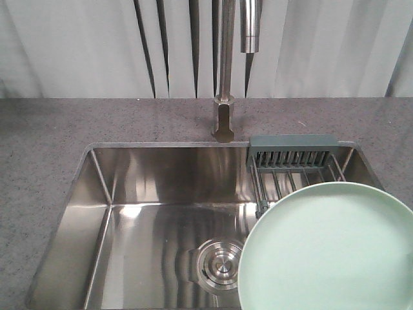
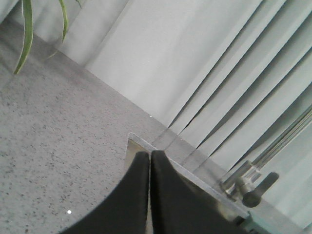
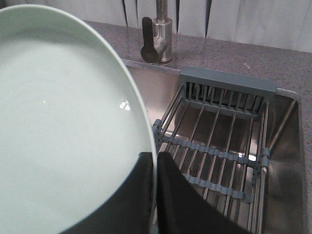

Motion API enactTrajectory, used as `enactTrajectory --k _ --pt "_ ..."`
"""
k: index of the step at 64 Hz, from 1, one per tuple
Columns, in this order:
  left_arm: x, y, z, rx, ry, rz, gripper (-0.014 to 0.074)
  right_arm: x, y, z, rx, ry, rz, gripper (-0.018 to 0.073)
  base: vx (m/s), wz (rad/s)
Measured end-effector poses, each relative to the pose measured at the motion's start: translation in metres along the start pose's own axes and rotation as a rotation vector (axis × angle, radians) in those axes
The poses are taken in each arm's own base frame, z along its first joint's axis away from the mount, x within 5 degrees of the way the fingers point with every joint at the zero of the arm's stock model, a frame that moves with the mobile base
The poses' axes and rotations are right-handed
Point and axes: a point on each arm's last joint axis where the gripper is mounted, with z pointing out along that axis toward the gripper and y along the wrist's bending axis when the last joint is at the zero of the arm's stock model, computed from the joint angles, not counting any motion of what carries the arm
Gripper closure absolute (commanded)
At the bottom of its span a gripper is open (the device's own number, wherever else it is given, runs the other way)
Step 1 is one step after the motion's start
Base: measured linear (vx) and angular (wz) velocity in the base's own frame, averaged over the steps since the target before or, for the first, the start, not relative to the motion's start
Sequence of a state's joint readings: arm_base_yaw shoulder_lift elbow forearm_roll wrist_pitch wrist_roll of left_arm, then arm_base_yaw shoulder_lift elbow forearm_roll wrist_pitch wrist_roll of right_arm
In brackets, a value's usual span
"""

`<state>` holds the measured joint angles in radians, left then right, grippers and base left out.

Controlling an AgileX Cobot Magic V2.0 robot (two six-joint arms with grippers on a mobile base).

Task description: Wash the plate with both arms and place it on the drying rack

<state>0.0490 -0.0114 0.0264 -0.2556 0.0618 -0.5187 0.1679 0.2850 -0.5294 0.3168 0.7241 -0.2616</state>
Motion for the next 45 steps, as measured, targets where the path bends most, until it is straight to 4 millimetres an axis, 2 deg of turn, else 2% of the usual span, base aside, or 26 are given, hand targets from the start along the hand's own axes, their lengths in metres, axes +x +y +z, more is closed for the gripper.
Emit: enactTrajectory --k 14,34,39,45 --pt "-0.001 -0.001 0.0 0.011 -0.011 -0.119 0.0602 0.0 0.0 0.0 0.0 0.0 0.0 0.0561 0.0 0.0" --pt "0.002 -0.003 0.0 0.024 0.04 -0.826 0.0602 0.0 0.0 0.0 0.0 0.0 0.0 0.0561 0.0 0.0" --pt "0.005 -0.005 0.0 0.019 0.078 -0.897 0.0602 0.0 0.0 0.0 0.0 0.0 0.0 0.0561 0.0 0.0" --pt "0.0 -0.016 -0.002 0.052 0.113 -0.876 0.0602 0.0 0.0 0.0 0.0 0.0 0.0 0.0561 0.0 0.0"
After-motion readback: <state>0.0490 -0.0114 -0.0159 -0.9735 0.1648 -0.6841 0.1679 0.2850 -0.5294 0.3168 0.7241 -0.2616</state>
